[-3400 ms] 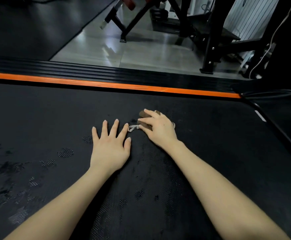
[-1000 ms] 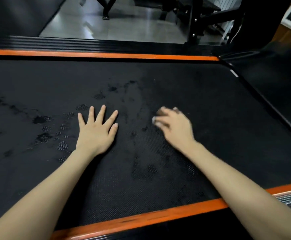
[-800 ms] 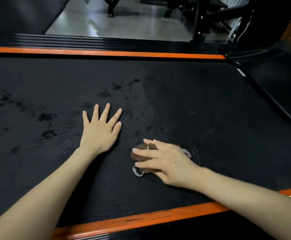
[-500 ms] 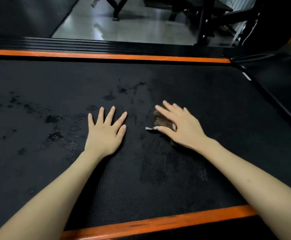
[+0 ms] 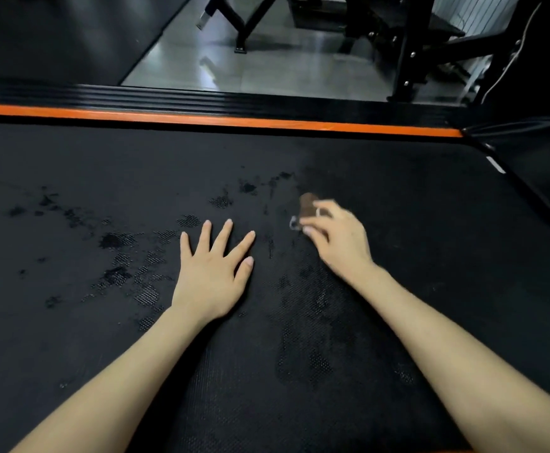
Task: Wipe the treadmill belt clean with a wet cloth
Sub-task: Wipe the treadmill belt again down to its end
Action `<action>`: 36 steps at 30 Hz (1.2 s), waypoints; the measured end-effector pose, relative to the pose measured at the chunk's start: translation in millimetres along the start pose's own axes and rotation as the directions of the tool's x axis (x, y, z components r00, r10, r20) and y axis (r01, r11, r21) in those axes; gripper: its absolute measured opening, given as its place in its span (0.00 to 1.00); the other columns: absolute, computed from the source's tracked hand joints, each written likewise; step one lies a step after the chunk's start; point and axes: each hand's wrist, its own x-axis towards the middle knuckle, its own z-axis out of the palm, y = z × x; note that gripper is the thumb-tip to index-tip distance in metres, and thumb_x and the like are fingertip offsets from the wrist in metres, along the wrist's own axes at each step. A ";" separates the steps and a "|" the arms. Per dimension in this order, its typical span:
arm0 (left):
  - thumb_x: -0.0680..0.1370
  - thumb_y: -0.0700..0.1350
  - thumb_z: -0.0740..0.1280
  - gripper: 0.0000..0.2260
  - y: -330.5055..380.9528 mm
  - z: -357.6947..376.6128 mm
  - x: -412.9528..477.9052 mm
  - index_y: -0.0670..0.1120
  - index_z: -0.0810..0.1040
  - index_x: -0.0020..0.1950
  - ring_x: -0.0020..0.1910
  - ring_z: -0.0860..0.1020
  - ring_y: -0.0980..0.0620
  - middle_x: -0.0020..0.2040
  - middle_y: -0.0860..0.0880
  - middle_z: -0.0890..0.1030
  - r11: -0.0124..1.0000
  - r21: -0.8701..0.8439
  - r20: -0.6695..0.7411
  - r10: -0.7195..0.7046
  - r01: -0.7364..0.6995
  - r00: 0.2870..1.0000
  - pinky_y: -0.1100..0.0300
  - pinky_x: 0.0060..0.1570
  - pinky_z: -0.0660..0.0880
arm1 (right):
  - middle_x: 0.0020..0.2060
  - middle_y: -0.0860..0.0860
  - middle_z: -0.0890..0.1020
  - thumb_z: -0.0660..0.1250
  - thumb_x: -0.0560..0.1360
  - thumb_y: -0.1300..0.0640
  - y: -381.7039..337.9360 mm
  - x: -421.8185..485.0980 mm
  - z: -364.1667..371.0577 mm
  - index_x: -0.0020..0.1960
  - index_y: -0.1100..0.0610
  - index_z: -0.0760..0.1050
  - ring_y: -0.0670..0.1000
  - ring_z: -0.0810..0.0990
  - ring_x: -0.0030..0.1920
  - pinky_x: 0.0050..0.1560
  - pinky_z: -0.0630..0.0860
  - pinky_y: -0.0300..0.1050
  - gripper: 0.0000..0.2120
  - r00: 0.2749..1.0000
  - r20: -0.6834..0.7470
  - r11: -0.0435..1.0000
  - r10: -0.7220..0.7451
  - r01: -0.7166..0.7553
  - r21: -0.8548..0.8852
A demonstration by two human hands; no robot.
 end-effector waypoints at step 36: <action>0.69 0.64 0.27 0.34 -37.5 2.6 73.6 0.63 0.42 0.76 0.76 0.41 0.42 0.79 0.51 0.44 0.995 0.046 -0.015 -0.083 0.084 0.996 0.40 0.72 0.39 | 0.57 0.47 0.81 0.71 0.70 0.53 19.3 83.5 18.1 0.45 0.48 0.84 0.51 0.80 0.54 0.55 0.74 0.41 0.05 0.985 0.040 0.981 -0.170 0.166 0.106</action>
